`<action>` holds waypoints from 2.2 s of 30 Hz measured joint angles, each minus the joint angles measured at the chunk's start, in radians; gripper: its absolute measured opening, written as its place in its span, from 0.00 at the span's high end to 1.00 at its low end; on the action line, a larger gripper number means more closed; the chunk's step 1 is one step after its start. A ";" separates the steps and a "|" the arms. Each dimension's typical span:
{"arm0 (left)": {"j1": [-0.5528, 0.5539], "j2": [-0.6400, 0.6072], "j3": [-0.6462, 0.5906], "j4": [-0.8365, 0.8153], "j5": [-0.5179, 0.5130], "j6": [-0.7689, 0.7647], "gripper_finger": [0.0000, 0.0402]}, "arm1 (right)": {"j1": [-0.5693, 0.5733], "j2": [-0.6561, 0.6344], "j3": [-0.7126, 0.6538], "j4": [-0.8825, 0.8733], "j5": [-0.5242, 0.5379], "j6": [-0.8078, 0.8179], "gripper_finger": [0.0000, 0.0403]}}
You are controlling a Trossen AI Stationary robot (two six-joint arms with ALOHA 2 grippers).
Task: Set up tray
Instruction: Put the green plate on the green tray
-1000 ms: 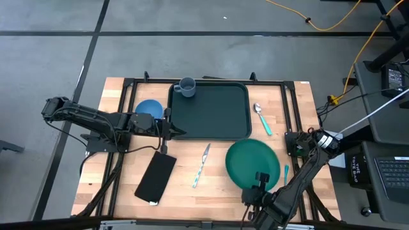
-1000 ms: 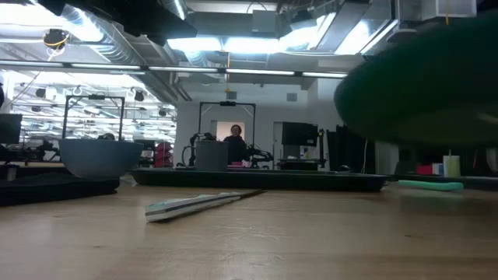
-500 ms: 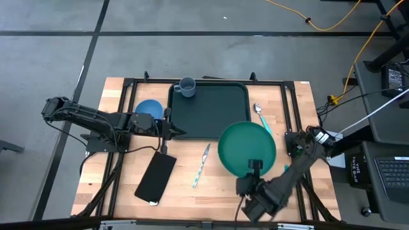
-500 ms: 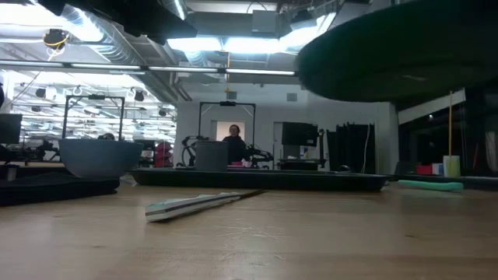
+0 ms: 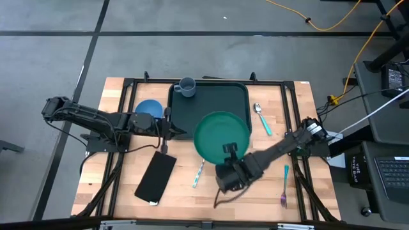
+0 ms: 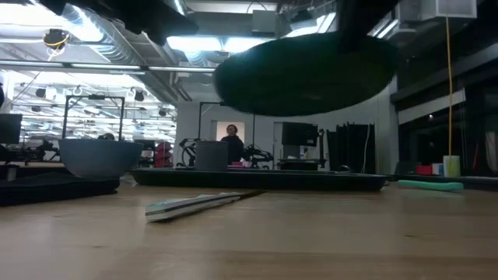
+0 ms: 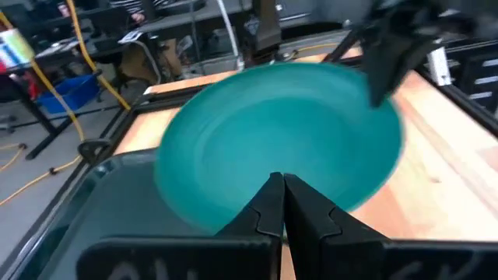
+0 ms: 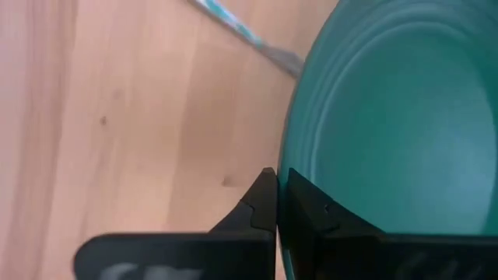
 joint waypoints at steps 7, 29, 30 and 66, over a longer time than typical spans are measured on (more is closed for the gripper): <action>-0.071 -0.009 0.000 -0.051 -0.045 -0.017 0.99 | -0.098 0.000 -0.001 0.082 -0.071 -0.193 0.97; -0.199 -0.009 0.000 -0.053 -0.129 -0.141 0.99 | -0.393 0.000 -0.210 0.488 -0.257 -0.597 0.97; -0.199 -0.009 0.000 -0.053 -0.129 -0.141 0.99 | -0.401 0.000 -0.210 0.495 -0.256 -0.611 0.97; -0.199 -0.008 0.000 -0.053 -0.136 -0.152 1.00 | -0.542 0.107 -0.210 0.633 -0.442 -0.773 0.96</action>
